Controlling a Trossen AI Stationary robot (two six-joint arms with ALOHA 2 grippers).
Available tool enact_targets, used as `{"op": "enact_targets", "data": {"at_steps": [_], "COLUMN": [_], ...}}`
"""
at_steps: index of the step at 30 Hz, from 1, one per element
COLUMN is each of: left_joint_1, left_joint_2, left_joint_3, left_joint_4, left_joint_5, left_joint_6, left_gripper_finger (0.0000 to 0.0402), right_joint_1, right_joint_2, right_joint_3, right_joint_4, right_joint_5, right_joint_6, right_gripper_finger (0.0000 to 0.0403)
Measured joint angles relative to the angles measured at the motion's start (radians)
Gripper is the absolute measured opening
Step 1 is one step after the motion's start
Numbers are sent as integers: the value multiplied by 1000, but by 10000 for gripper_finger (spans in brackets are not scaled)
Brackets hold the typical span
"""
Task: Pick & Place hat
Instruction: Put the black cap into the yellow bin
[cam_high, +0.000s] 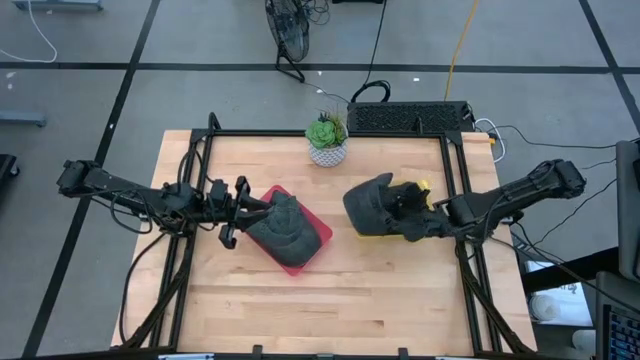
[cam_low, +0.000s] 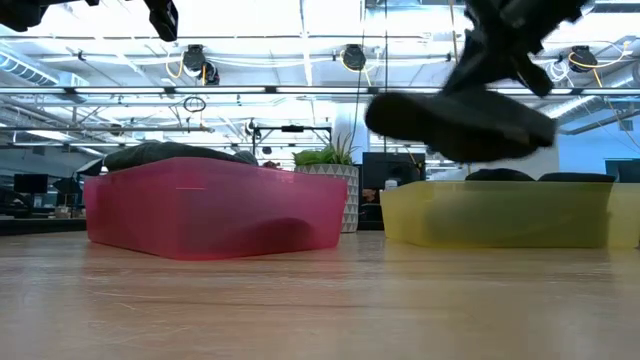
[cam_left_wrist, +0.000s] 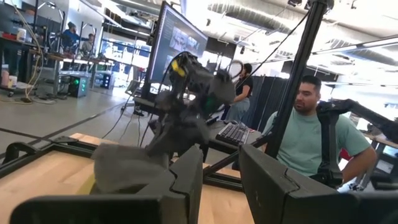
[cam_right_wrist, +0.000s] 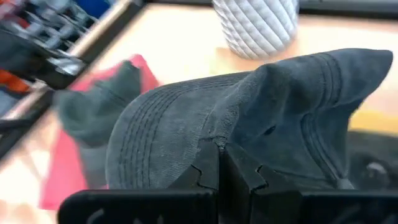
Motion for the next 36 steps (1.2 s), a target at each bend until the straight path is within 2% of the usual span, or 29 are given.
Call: {"op": "enact_targets", "data": {"at_steps": [5, 11, 23, 29, 36], "left_joint_1": [-1, -1, -1, -1, -1], "left_joint_2": [0, 0, 0, 0, 0], "left_joint_3": [0, 0, 0, 0, 0], "left_joint_4": [-3, -3, 3, 4, 5], "left_joint_5": [1, 1, 0, -1, -1], "left_joint_6": [-1, 2, 9, -9, -12], "left_gripper_finger": [108, 108, 108, 108, 108], "right_joint_1": [3, 2, -5, -15, -27], "right_joint_2": [27, 27, 27, 35, 34], "right_joint_3": [-55, -63, -48, -76, -84], "right_joint_4": [-29, -74, -126, -249, -222], "right_joint_5": [3, 81, 48, 3, 24], "right_joint_6": [100, 150, 155, 266, 247], "right_gripper_finger": [2, 3, 3, 3, 4]}}
